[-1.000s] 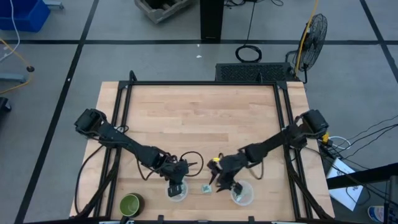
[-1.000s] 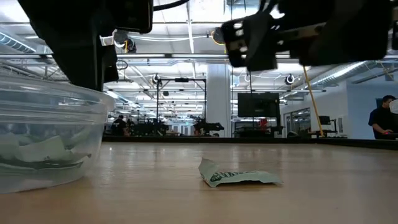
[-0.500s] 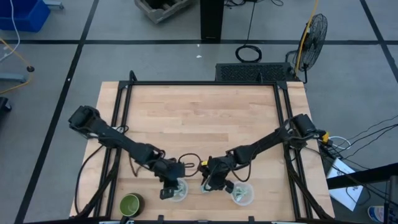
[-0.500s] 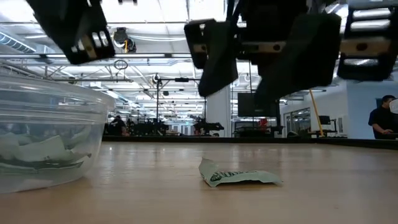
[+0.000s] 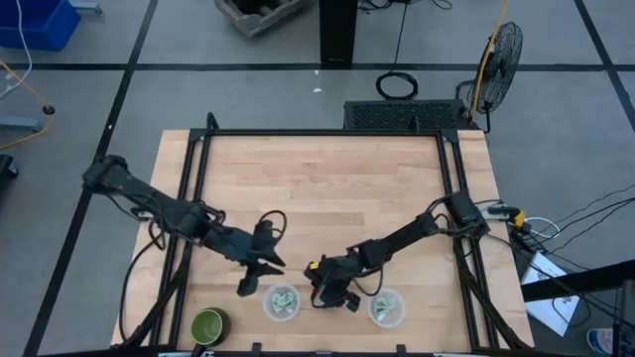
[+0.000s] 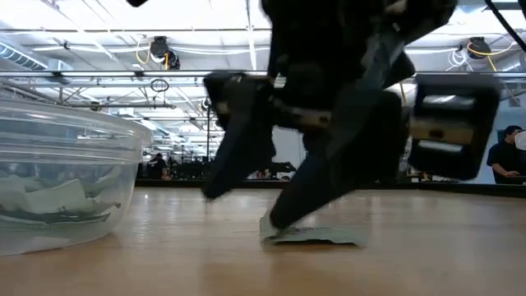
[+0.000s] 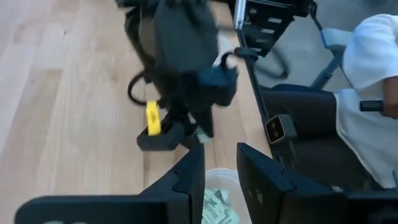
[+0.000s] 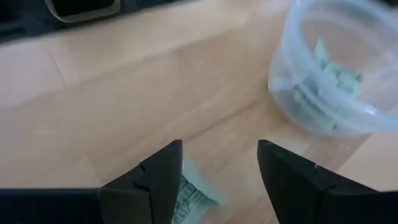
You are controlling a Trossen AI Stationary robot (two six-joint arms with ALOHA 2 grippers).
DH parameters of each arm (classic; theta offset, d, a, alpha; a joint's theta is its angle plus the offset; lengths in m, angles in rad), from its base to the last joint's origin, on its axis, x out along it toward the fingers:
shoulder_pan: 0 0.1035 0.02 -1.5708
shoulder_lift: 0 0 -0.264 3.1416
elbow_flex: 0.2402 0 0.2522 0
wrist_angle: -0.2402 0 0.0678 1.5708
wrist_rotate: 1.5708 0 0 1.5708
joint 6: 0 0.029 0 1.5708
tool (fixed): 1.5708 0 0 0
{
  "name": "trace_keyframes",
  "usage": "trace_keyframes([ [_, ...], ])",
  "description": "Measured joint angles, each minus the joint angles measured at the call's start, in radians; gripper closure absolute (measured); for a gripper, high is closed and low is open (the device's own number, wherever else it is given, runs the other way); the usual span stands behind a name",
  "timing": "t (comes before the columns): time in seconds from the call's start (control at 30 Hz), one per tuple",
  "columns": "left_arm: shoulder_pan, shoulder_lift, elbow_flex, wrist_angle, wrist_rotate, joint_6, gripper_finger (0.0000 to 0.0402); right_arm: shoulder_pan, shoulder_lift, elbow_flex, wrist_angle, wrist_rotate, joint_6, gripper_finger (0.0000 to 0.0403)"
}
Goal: Pick and place Stevia / Truvia into bins
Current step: Put the stevia packet into the right transparent container
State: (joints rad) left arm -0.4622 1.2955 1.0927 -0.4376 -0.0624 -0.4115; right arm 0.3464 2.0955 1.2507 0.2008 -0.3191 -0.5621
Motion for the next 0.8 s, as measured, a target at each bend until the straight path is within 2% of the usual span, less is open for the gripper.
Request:
trace_keyframes([
  [0.1,0.0,-0.021,0.0,0.0,0.0,0.022,0.0305,-0.006,0.022,0.035,-0.076,-0.005,0.002,0.0202],
  [0.4,-0.005,-0.007,0.0,-0.026,0.0,0.049,0.0305,-0.009,0.021,0.038,-0.109,0.001,0.023,0.0205],
  [0.63,-0.005,-0.006,0.0,-0.05,-0.029,0.039,0.0305,-0.025,0.018,0.036,-0.152,-0.002,0.101,0.0253],
  [0.8,-0.005,-0.006,0.0,-0.056,-0.044,0.037,0.0305,-0.02,-0.02,0.033,-0.169,0.011,0.038,0.0274],
])
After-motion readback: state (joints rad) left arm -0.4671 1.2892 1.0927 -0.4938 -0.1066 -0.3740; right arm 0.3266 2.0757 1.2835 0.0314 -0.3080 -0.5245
